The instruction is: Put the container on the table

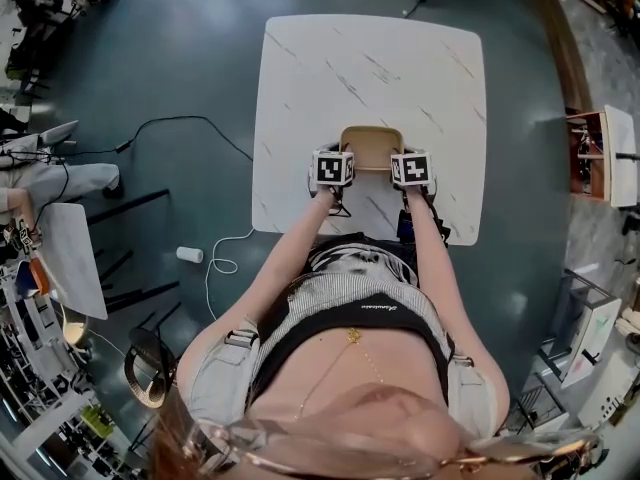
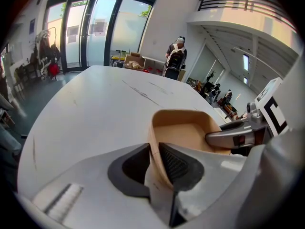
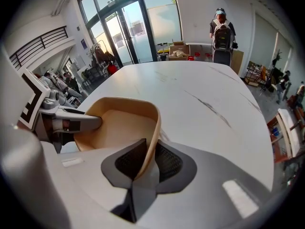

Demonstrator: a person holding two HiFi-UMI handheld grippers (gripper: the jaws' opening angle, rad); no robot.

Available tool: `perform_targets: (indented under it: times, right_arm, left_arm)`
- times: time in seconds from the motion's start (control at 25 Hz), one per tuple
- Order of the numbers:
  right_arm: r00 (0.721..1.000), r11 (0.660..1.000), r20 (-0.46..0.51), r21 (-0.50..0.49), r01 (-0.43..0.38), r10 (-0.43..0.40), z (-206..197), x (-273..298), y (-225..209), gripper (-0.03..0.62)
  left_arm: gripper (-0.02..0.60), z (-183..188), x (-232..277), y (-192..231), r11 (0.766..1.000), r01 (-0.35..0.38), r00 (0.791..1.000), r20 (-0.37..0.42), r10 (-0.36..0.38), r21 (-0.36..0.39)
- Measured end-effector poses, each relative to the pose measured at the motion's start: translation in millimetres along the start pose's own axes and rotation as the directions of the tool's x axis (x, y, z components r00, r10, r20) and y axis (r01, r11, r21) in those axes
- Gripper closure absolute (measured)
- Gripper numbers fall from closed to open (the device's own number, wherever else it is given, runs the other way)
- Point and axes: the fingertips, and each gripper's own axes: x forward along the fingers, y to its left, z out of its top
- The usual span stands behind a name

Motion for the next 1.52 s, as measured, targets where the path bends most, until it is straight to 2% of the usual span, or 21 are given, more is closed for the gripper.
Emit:
perform_targets:
  times: [1.52]
  right_arm:
    - [1.000, 0.999, 0.009, 0.033, -0.015, 0.015, -0.1, 2.6, -1.6, 0.516]
  left_arm:
    - [0.526, -1.2, 4.4, 0.0, 1.000, 0.006, 1.000, 0.006, -0.006, -0.006]
